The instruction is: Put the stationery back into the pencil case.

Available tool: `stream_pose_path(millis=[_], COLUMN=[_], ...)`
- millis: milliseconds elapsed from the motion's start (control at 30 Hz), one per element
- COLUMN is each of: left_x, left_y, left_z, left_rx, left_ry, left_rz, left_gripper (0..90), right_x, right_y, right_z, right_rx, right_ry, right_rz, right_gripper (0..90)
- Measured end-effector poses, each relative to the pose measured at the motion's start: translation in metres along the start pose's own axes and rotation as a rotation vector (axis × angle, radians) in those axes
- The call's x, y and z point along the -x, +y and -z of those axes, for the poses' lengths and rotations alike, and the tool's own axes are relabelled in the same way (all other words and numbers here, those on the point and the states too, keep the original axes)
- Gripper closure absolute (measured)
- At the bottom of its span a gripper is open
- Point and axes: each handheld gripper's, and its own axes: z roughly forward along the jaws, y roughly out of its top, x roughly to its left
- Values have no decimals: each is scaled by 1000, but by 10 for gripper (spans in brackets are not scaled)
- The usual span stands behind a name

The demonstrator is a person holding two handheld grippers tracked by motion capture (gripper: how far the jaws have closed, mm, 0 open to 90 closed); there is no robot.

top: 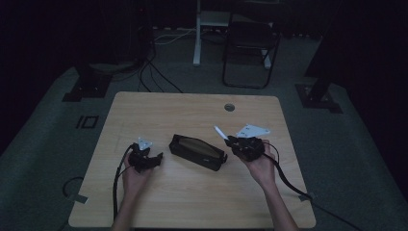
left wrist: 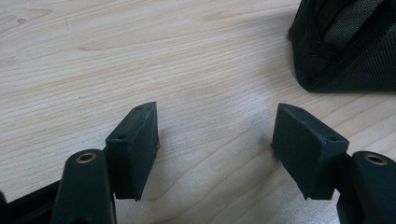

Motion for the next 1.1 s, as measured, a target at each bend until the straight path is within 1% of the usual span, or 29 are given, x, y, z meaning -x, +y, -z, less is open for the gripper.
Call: stream_pose_path(millis=[333, 567, 867, 933, 1100], left_x=[0, 1, 1, 1, 1], left_y=[0, 1, 1, 1, 1], left_z=[0, 0, -1, -1, -1], left_rx=[0, 0, 0, 0, 0], left_ry=[-2, -3, -4, -4, -4], left_rz=[0, 0, -1, -1, -1], left_gripper=[323, 323, 323, 323, 323], right_x=[-4, -2, -4, -3, -3], right_y=[10, 12, 20, 21, 21], right_z=[-6, -10, -16, -18, -22], right_rx=[10, 11, 15, 19, 11], right_ry=[15, 20, 28, 35, 35], right_rz=[14, 0, 13, 10, 4], right_gripper=[786, 786, 786, 786, 786])
